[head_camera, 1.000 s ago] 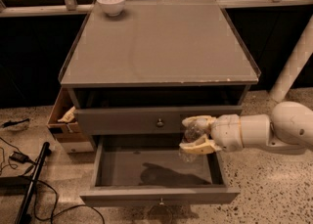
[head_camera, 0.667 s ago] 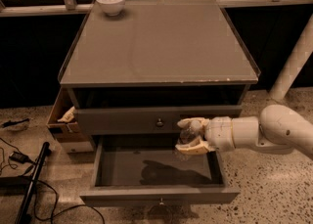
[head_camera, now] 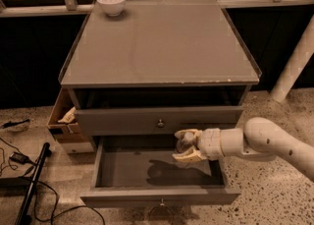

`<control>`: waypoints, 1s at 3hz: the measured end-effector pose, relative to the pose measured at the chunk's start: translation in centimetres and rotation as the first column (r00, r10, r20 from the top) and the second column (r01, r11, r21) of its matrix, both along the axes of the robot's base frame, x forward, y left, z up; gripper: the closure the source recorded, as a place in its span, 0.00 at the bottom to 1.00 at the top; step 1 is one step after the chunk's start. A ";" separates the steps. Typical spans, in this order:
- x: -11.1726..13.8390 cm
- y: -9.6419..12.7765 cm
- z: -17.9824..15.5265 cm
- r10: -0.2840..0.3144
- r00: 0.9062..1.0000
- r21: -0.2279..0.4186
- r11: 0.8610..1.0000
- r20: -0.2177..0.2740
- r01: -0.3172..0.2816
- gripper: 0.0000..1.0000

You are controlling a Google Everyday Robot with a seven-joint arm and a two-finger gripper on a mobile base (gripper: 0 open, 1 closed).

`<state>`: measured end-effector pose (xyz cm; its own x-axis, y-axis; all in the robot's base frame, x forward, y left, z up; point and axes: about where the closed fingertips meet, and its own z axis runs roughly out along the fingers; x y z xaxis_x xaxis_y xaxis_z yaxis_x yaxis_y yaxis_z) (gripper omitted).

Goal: Place water bottle into middle drawer

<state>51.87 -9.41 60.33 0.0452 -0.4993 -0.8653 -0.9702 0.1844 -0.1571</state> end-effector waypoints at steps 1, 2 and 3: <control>0.0 0.0 0.0 0.000 1.000 0.000 1.000 0.000 0.000 1.00; 0.1 -0.2 -1.9 -0.008 1.000 -0.014 1.000 -0.007 0.008 1.00; 0.7 -0.7 -5.6 -0.024 0.999 -0.016 1.000 -0.021 0.024 1.00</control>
Offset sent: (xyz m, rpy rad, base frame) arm 0.0029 -0.0102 -0.0493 -0.0385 0.0180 -0.0301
